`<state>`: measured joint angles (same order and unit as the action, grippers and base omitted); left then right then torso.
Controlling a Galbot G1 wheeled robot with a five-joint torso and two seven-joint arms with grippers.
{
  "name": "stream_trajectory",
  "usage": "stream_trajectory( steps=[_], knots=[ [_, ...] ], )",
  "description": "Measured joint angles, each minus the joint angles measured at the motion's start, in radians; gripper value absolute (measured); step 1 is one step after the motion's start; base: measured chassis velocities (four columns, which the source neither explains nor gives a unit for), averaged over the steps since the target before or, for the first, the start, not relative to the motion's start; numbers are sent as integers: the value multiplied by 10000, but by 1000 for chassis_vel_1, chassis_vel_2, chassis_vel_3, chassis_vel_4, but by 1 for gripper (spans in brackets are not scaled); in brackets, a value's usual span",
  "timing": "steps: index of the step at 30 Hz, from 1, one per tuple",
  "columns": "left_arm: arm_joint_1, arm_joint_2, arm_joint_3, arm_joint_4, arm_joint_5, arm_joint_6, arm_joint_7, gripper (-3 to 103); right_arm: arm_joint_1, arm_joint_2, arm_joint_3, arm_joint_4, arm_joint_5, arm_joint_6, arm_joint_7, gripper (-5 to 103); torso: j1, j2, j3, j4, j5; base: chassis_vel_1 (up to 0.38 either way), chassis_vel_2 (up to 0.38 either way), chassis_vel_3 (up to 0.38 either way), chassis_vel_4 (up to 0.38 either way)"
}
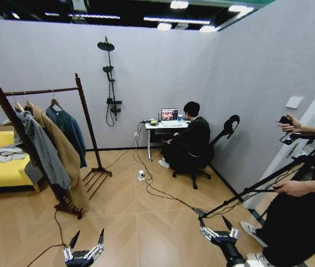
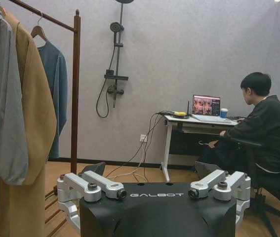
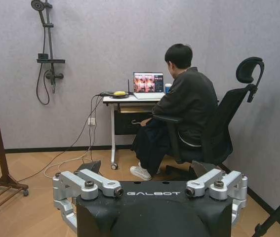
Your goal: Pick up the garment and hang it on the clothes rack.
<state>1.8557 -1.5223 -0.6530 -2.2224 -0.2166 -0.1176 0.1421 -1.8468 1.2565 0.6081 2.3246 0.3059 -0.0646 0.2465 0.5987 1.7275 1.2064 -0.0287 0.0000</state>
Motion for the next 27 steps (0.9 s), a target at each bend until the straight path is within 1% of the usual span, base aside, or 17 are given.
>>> stream_trajectory(
  steps=[27],
  knots=[
    [0,0,0,0,0,0,0,100,0,0,0,0,0,0,0,100,3,-1,0,0,0,0,0,0,0]
  ],
)
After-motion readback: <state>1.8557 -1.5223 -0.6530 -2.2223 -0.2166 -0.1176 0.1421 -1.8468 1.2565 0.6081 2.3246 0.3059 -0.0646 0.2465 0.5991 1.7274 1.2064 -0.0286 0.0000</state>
